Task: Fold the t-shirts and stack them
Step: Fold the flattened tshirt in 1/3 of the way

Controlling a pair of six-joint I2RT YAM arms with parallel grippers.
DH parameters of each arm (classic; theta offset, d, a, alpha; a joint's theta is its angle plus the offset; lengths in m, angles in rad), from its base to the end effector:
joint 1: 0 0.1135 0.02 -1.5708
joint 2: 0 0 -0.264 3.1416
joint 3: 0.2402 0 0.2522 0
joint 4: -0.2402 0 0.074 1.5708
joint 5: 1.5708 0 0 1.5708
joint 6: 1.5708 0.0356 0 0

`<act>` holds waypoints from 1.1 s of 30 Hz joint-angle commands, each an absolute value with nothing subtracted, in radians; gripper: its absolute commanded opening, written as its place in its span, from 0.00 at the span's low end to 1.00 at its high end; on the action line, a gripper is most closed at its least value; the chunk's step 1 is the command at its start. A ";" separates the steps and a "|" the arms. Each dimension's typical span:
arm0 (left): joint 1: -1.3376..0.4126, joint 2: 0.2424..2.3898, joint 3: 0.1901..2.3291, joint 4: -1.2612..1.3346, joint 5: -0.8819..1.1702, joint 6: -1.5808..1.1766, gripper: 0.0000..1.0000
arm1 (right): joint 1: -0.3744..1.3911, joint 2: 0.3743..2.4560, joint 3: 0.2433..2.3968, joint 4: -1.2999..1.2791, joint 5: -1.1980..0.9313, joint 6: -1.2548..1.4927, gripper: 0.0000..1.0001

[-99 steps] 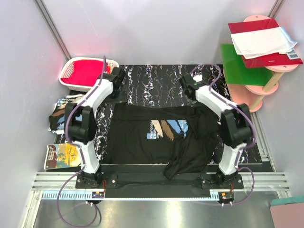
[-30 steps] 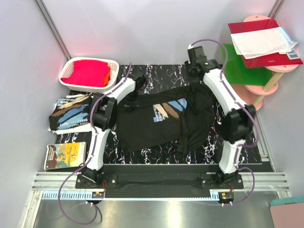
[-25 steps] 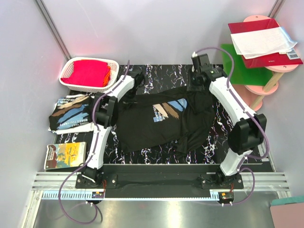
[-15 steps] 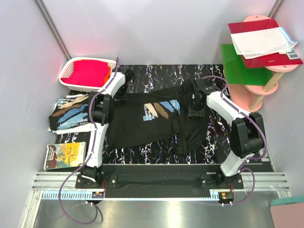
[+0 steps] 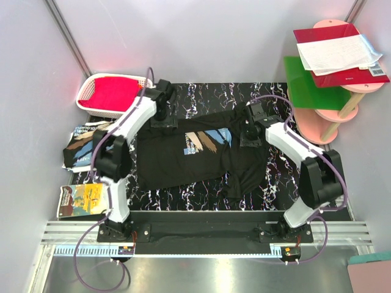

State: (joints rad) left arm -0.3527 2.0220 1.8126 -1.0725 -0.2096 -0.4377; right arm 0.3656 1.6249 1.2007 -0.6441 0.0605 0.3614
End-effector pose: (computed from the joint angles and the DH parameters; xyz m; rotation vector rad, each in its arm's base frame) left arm 0.3950 -0.1375 0.2545 -0.1614 2.7889 0.1147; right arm 0.3136 0.1177 0.2350 0.0150 2.6461 0.1666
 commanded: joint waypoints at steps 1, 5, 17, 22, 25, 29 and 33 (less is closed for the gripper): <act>-0.342 1.815 1.689 -0.953 -0.086 -0.449 0.88 | 0.406 1.773 1.295 -0.586 0.234 0.319 0.35; -0.341 1.724 1.588 -0.931 -0.074 -0.451 0.88 | 0.434 1.925 1.377 -0.635 0.366 0.310 0.34; -0.341 1.715 1.496 -0.914 -0.077 -0.448 0.88 | 0.456 1.994 1.462 -0.680 0.594 0.334 0.30; -0.341 1.752 1.486 -0.908 -0.064 -0.457 0.88 | 0.462 1.944 1.450 -0.698 0.574 0.328 0.30; -0.342 1.763 1.476 -0.900 -0.054 -0.462 0.87 | 0.469 1.921 1.448 -0.710 0.578 0.325 0.30; -0.344 1.769 1.462 -0.888 -0.051 -0.460 0.87 | 0.480 1.910 1.442 -0.718 0.580 0.321 0.31; -0.347 1.779 1.456 -0.882 -0.043 -0.462 0.87 | 0.486 1.945 1.460 -0.719 0.594 0.302 0.34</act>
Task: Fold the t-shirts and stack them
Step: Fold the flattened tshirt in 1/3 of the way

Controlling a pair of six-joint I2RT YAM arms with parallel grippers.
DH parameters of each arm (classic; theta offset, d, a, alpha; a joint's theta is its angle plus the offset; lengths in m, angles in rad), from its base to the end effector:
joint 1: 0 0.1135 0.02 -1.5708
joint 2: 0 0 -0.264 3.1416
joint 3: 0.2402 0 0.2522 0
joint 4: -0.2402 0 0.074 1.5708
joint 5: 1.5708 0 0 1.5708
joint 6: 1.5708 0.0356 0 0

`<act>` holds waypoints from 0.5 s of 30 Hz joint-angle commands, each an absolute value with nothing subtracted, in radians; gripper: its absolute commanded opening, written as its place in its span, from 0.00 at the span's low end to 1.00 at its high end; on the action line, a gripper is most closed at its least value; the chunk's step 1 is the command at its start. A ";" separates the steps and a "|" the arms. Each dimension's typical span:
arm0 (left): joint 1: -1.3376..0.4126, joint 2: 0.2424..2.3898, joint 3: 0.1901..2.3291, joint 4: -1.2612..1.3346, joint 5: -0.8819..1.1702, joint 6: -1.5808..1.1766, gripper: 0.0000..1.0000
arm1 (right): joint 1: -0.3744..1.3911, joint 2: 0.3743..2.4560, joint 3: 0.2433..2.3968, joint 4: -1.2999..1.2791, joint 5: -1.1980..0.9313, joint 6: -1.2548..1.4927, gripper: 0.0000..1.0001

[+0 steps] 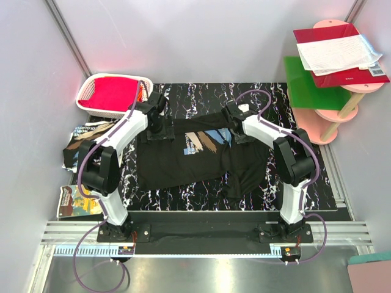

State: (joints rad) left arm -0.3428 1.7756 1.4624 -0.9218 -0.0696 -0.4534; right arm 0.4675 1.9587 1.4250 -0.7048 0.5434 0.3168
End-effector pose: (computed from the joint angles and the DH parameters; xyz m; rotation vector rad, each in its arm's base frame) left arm 0.3411 -0.1191 0.2502 -0.1715 2.7987 -0.0943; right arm 0.3612 0.1617 0.1862 -0.0743 2.5906 -0.5006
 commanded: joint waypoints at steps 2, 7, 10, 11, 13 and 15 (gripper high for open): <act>-0.348 1.784 1.451 -0.880 -0.041 -0.462 0.86 | 0.486 1.989 1.480 -0.719 0.583 0.296 0.35; -0.350 1.789 1.442 -0.876 -0.040 -0.460 0.86 | 0.488 2.078 1.506 -0.719 0.572 0.307 0.39; -0.350 1.789 1.436 -0.877 -0.041 -0.457 0.86 | 0.488 2.118 1.528 -0.715 0.601 0.302 0.45; -0.350 1.790 1.436 -0.876 -0.043 -0.456 0.86 | 0.486 2.128 1.534 -0.715 0.603 0.298 0.45; -0.350 1.793 1.436 -0.874 -0.041 -0.459 0.86 | 0.486 2.151 1.549 -0.715 0.618 0.301 0.42; -0.351 1.796 1.437 -0.876 -0.040 -0.460 0.85 | 0.488 2.152 1.549 -0.713 0.624 0.308 0.14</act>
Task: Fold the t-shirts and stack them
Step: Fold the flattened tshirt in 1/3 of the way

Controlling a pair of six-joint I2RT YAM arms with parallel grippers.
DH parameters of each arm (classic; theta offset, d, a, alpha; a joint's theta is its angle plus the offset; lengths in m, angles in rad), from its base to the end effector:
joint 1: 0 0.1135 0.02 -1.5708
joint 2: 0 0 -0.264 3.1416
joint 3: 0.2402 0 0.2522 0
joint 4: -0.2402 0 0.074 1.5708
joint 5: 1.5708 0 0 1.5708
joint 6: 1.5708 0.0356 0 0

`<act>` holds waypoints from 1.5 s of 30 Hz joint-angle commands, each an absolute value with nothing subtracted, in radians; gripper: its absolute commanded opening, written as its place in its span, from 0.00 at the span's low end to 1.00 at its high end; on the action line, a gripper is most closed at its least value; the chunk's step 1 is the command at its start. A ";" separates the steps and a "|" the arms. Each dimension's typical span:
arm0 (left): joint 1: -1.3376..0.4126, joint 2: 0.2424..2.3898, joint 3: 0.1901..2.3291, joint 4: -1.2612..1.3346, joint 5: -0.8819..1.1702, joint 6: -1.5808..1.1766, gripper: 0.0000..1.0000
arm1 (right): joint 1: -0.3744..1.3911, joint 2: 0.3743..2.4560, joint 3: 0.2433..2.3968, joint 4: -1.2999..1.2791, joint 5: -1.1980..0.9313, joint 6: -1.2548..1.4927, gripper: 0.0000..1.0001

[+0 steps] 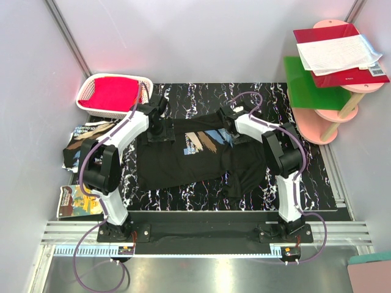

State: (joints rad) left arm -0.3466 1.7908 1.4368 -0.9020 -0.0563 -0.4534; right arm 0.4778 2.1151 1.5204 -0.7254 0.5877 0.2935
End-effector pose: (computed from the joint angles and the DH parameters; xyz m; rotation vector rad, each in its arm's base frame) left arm 0.3412 -0.1211 0.2383 -0.1636 2.8235 -0.1015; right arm 0.3811 0.1751 0.1514 -0.1420 2.6259 -0.6123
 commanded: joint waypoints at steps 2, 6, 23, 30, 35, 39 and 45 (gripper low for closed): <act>-0.351 1.796 1.433 -0.874 -0.041 -0.459 0.85 | 0.488 2.129 1.537 -0.709 0.623 0.321 0.00; -0.353 1.804 1.430 -0.871 -0.046 -0.457 0.84 | 0.488 2.065 1.503 -0.695 0.603 0.318 0.00; -0.371 1.821 1.414 -0.864 -0.048 -0.457 0.83 | 0.494 1.896 1.479 -0.747 0.615 0.298 0.04; -0.373 1.821 1.411 -0.865 -0.051 -0.451 0.83 | 0.509 1.843 1.444 -0.791 0.583 0.305 0.00; -0.376 1.830 1.416 -0.865 -0.044 -0.454 0.82 | 0.528 1.775 1.425 -0.831 0.554 0.319 0.00; -0.377 1.839 1.416 -0.864 -0.046 -0.456 0.82 | 0.543 1.735 1.413 -0.867 0.560 0.330 0.00; -0.380 1.847 1.407 -0.861 -0.049 -0.459 0.82 | 0.557 1.810 1.381 -0.937 0.471 0.357 0.00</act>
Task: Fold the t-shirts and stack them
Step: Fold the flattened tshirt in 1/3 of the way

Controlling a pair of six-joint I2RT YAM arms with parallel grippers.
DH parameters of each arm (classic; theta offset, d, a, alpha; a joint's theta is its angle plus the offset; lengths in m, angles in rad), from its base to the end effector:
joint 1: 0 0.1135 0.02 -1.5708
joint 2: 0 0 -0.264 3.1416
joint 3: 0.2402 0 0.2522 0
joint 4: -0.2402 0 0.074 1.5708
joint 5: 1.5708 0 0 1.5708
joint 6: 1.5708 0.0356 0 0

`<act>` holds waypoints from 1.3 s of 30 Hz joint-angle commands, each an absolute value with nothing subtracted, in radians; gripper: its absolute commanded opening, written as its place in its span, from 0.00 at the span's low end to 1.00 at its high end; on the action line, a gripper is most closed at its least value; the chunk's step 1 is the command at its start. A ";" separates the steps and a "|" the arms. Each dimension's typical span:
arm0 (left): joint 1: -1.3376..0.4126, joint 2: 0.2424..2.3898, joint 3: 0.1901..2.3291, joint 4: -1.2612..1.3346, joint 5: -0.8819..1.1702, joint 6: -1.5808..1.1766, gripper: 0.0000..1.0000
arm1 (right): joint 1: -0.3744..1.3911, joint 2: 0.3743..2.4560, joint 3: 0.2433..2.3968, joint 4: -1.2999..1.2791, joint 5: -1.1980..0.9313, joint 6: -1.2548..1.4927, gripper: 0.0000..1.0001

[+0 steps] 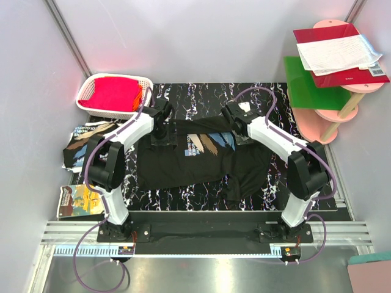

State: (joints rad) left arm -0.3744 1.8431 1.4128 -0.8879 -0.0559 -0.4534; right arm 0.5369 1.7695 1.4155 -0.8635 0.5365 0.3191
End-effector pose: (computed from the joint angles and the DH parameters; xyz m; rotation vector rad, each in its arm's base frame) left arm 0.3414 -0.1320 0.2140 -0.1242 2.8844 -0.0735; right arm 0.3177 0.1679 0.2455 -0.1538 2.5664 -0.4519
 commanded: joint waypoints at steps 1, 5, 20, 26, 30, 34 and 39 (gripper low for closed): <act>-0.380 1.847 1.407 -0.861 -0.051 -0.459 0.82 | 0.557 1.828 1.375 -0.952 0.462 0.365 0.00; -0.380 1.841 1.399 -0.862 -0.055 -0.459 0.82 | 0.569 1.916 1.355 -0.997 0.397 0.396 0.06; -0.380 1.845 1.400 -0.867 -0.074 -0.466 0.91 | 0.583 1.784 1.532 -0.879 0.659 0.296 0.86; -0.380 1.839 1.407 -0.868 -0.094 -0.468 0.90 | 0.451 1.984 1.690 -0.738 0.646 0.253 0.81; -0.380 1.836 1.396 -0.868 -0.095 -0.466 0.90 | 0.373 2.138 1.792 -0.732 0.589 0.252 0.78; -0.380 1.839 1.381 -0.865 -0.107 -0.465 0.90 | 0.341 2.213 1.827 -0.695 0.581 0.241 0.76; -0.380 1.851 1.374 -0.865 -0.112 -0.460 0.89 | 0.324 2.247 1.833 -0.649 0.529 0.239 0.53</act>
